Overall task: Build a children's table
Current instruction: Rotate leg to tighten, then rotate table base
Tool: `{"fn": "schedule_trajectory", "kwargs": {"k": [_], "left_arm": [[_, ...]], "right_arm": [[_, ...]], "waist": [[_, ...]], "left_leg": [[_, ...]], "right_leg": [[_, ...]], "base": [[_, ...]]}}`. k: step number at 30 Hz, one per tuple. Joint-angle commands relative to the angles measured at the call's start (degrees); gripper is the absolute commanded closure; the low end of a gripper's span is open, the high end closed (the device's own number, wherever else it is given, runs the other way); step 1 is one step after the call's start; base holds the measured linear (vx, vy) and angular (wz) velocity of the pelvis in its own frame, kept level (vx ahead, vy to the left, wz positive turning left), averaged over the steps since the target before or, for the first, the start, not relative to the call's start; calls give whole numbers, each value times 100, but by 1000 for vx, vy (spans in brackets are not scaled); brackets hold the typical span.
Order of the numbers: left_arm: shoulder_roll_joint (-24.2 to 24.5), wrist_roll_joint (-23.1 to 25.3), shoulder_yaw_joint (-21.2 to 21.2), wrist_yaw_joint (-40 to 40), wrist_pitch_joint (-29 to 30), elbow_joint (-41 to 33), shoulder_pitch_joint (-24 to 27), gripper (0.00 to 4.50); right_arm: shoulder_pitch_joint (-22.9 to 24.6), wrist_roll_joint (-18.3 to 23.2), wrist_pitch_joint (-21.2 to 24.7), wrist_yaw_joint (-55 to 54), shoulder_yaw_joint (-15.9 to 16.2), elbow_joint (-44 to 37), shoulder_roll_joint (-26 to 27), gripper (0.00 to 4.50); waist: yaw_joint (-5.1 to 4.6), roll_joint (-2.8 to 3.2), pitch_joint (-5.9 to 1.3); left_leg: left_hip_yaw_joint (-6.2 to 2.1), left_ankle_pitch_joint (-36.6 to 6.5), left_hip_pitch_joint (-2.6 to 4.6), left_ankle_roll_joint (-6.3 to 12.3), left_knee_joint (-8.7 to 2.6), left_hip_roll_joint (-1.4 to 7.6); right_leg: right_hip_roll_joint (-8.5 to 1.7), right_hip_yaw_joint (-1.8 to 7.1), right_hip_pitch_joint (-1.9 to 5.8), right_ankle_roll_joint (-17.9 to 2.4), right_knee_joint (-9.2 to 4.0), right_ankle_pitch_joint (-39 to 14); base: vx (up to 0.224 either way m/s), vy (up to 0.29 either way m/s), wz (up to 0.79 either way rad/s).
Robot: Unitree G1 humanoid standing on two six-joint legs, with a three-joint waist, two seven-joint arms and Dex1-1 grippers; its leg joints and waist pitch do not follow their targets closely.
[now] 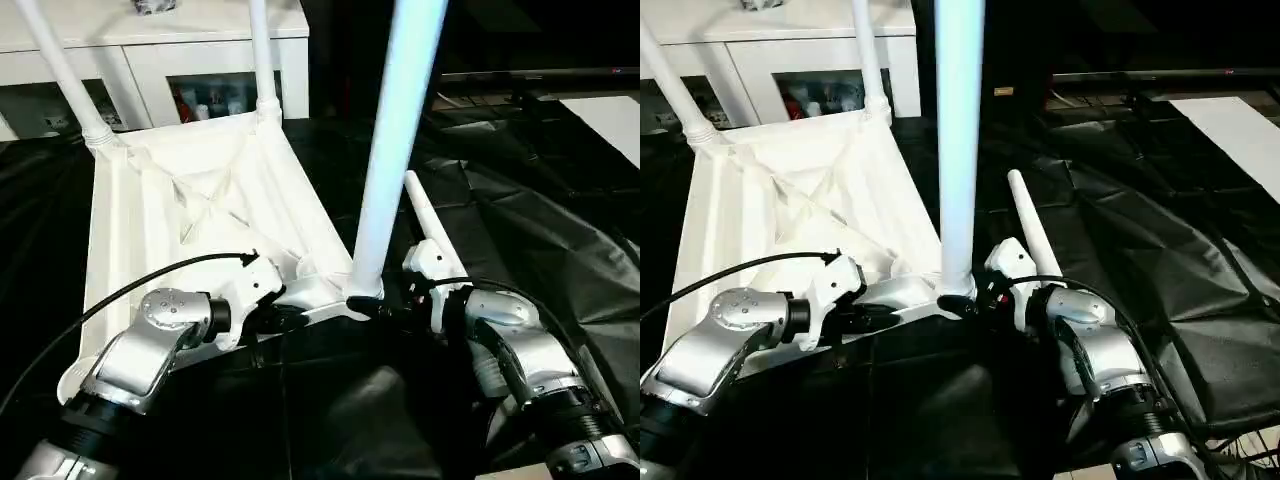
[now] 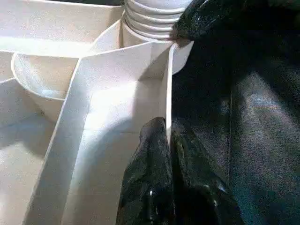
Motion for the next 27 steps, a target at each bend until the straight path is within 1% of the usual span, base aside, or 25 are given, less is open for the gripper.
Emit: {"fn": "schedule_trajectory", "kwargs": {"k": [1, 2, 6, 7, 8, 9, 10, 11, 12, 13, 14, 16, 18, 19, 20, 21, 22, 23, 24, 26, 27], "left_arm": [[-64, -184, -97, -183, 4, -78, 95, 450], [-67, -184, -105, -186, 13, -93, 104, 450], [-73, -182, -142, -180, 65, -173, 154, 450], [-68, -188, -159, -180, 104, -222, 181, 450], [-66, -193, -167, -173, 125, -262, 205, 450], [-71, -197, -166, -150, 146, -298, 228, 450], [-88, -199, -150, -92, 173, -334, 252, 450], [-90, -198, -146, -74, 178, -344, 264, 450], [-90, -198, -146, -74, 178, -344, 264, 450], [-104, -164, -143, 9, 217, -382, 291, 450], [-117, -147, -138, 54, 237, -398, 302, 450], [-137, -127, -130, 130, 348, -435, 324, 450], [-208, -32, -99, 363, 494, -447, 314, 450], [-313, 62, -48, 637, 654, -431, 282, 450], [-360, 110, -24, 765, 725, -416, 265, 450], [-393, 148, -8, 857, 775, -405, 253, 450], [-469, 190, 32, 1025, 955, -387, 222, 450], [-564, 247, 71, 1215, 1046, -345, 179, 450], [-742, 258, 124, 1456, 1177, -297, 110, 450], [-827, 245, 137, 1542, 1234, -278, 72, 450], [-991, 241, 121, 1675, 1151, -229, 3, 450]], "right_arm": [[80, 66, 4, 30, 18, -154, 21, 183], [97, 62, 1, 32, 28, -158, 26, 183], [183, -36, -85, -229, -16, -205, 61, 183], [223, 74, 27, -214, -93, -260, 76, 128], [259, 154, 84, -207, -157, -322, 79, 128], [313, 265, 154, -167, -225, -425, 69, 114], [399, 391, 231, -71, -274, -595, 31, 107], [450, 406, 239, -50, -280, -679, -1, 107], [450, 406, 239, -50, -280, -679, -1, 97], [617, 311, 152, -94, -277, -922, -128, 78], [691, 254, 94, -126, -274, -1025, -185, 71], [821, 231, 23, -92, -274, -1179, -283, 71], [998, 292, 116, -21, -327, -1396, -443, 71], [1143, 299, 192, 17, -380, -1540, -600, 71], [1179, 290, 196, 19, -392, -1569, -641, 71], [1198, 280, 195, 11, -400, -1582, -662, 71], [1232, 243, 212, -39, -433, -1601, -698, 71], [1266, 221, 246, -82, -472, -1612, -734, 71], [1321, 193, 281, -164, -518, -1636, -790, 71], [1339, 180, 300, -210, -530, -1642, -810, 71], [1362, 181, 305, -261, -514, -1643, -806, 71]], "waist": [[18, -52, -334], [22, -54, -348], [26, -54, -361], [26, -52, -370], [31, -54, -385], [35, -51, -381], [38, -39, -391], [51, -39, -398], [51, -39, -398], [52, -46, -403], [74, -42, -402], [91, -46, -401], [110, -53, -396], [115, -63, -404], [127, -65, -401], [116, -82, -402], [103, -74, -396], [92, -69, -391], [78, -80, -387], [52, -86, -392], [35, -85, -393]], "left_leg": [[-73, -679, 52, 535, -319, 283], [-71, -668, 54, 536, -313, 281], [-74, -631, 50, 521, -312, 286], [-73, -636, 50, 516, -309, 281], [-75, -620, 51, 518, -302, 280], [-77, -621, 52, 534, -302, 285], [-75, -626, 53, 535, -296, 285], [-81, -612, 52, 539, -296, 294], [-81, -612, 52, 539, -296, 294], [-75, -626, 54, 535, -292, 286], [-75, -634, 53, 505, -293, 293], [-75, -710, 61, 479, -295, 287], [-71, -737, 59, 451, -292, 287], [-78, -726, 47, 454, -288, 279], [-75, -711, 54, 453, -281, 284], [-80, -720, 25, 468, -276, 264], [-80, -736, 18, 460, -277, 260], [-75, -804, 27, 449, -265, 256], [-77, -845, 24, 438, -259, 248], [-90, -826, 2, 429, -256, 236], [-92, -823, -14, 436, -254, 230]], "right_leg": [[-422, 245, 294, -1454, -363, -410], [-422, 246, 303, -1451, -360, -386], [-428, 243, 305, -1457, -349, -349], [-425, 243, 313, -1460, -346, -341], [-426, 242, 323, -1467, -339, -310], [-429, 245, 322, -1471, -340, -290], [-425, 245, 326, -1473, -337, -277], [-428, 246, 333, -1456, -329, -236], [-428, 246, 333, -1456, -329, -236], [-420, 239, 323, -1459, -334, -259], [-421, 242, 328, -1412, -337, -298], [-426, 241, 327, -1379, -354, -465], [-416, 249, 325, -1332, -359, -517], [-422, 247, 341, -1303, -363, -546], [-419, 248, 334, -1289, -369, -532], [-423, 244, 354, -1272, -368, -589], [-422, 242, 352, -1256, -372, -656], [-423, 245, 338, -1225, -398, -812], [-417, 238, 338, -1191, -422, -969], [-413, 225, 351, -1149, -425, -1082], [-406, 217, 352, -1109, -438, -1149]], "base": [[0, 0, 0], [0, 0, 0], [0, 0, 0], [0, 0, 0], [0, 0, 0], [0, 0, 0], [0, 0, 0], [0, 0, 0], [0, 0, 0], [0, 0, 0], [0, 0, 0], [0, 0, 0], [0, 0, 0], [0, 0, 0], [0, 0, 0], [0, 0, 0], [0, 0, 0], [0, 0, 0], [0, 0, 0], [0, 0, 0], [0, 0, 0]]}}
